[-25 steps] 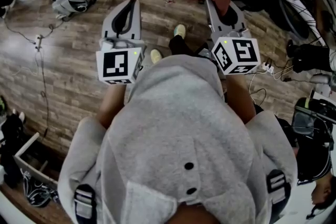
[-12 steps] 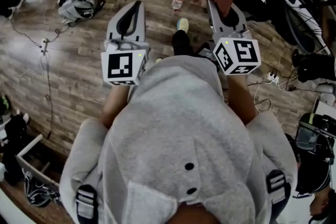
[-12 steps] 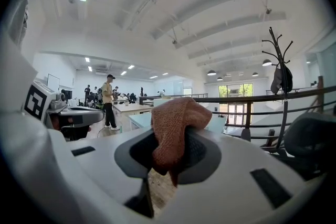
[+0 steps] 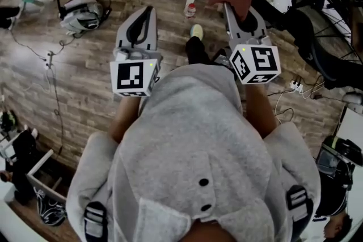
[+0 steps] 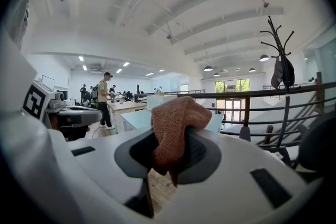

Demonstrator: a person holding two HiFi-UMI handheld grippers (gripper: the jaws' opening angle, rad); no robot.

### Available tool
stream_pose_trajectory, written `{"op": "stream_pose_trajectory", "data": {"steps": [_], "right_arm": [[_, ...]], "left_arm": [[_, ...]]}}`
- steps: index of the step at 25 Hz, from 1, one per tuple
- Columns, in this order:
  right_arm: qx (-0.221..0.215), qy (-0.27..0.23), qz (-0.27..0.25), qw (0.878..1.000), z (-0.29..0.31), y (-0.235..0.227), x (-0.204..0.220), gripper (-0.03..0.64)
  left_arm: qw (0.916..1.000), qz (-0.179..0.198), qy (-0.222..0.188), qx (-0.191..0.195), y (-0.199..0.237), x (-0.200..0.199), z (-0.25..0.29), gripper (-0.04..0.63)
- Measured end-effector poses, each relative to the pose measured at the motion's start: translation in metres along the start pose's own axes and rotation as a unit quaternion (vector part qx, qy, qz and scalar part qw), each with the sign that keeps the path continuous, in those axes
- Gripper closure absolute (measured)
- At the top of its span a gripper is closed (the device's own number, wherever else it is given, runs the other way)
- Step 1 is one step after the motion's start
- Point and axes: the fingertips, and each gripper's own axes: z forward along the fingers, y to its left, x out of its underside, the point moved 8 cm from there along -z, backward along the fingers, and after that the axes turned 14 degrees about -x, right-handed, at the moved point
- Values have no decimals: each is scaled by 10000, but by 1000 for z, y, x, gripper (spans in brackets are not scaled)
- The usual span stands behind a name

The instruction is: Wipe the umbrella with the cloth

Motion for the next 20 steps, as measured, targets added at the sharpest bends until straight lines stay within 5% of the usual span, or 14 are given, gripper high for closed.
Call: {"op": "stream_pose_trajectory", "data": {"steps": [20], "right_arm": [[-185,252,113,9994,105,-172,-34,535]], "left_arm": [[9984,321,458,-86,-32,-26,198,580]]}}
